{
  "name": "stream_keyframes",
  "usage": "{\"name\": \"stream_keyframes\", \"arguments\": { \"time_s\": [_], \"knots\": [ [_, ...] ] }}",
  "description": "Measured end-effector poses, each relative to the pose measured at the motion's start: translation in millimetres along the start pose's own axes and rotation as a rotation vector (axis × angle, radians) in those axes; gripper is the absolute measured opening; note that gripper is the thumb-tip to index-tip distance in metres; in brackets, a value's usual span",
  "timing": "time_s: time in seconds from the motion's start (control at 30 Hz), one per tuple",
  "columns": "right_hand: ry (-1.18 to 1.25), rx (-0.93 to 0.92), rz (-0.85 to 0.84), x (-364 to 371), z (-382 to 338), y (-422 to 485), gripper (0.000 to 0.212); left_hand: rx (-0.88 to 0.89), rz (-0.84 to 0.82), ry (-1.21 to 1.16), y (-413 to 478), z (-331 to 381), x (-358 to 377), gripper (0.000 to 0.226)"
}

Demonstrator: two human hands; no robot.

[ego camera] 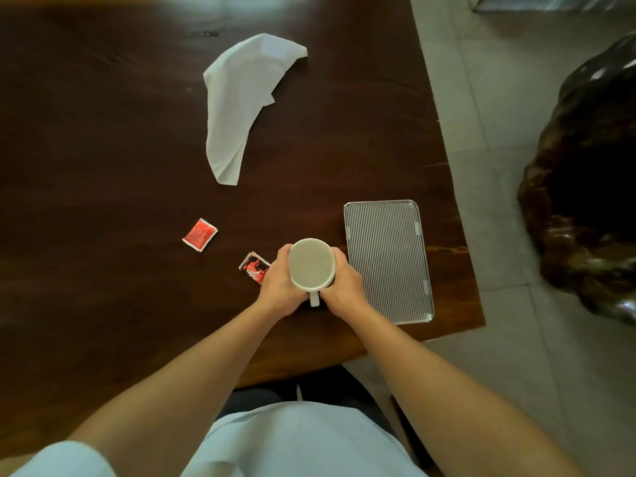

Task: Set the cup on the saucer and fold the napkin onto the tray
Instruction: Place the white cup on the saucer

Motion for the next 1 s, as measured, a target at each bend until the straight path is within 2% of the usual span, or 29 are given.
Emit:
{"name": "stream_keyframes", "arguments": {
  "time_s": [0.13,0.6,0.7,0.8,0.9,1.0],
  "knots": [
    [-0.014,0.016,-0.01,7,15,-4,0.058,-0.001,0.015,0.006,2,-9,10,0.072],
    [-0.07,0.0,-0.055,12,38,-1,0.077,-0.042,-0.007,0.028,9,-27,24,0.088],
    [-0.08,0.055,-0.092,11,40,-1,0.092,-0.096,-0.032,0.057,11,-27,23,0.098],
    [-0.134,0.151,-0.145,9,40,0,0.109,-0.203,-0.067,0.125,12,-26,20,0.121],
    [-0.171,0.148,-0.148,0,33,0,0.108,-0.317,-0.039,0.111,4,-22,9,0.13],
    [-0.253,0.133,-0.071,-18,22,3,0.095,-0.343,0.038,0.126,-3,-11,-11,0.118]
  ]
}}
Point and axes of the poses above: each hand's wrist, its own y-axis towards the middle knuckle, its own x-axis out of the palm, z = x × y, the point moved 5 cm from there along y, towards the middle knuckle, and after that the axes turned 12 degrees about -x, right-handed, at the moved point
